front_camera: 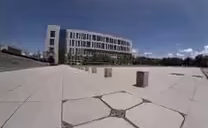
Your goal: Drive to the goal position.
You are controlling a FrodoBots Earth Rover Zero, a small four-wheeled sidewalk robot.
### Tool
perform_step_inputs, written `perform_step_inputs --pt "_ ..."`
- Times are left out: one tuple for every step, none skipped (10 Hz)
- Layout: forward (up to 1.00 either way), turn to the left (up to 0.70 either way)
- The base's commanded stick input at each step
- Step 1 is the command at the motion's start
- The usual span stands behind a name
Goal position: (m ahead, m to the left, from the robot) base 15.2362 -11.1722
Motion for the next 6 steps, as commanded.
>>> perform_step_inputs --pt "0.34 0.0" --pt "0.34 0.0" --pt "0.27 0.0" --pt "0.21 0.0" --pt "0.21 0.0" --pt "0.21 0.0"
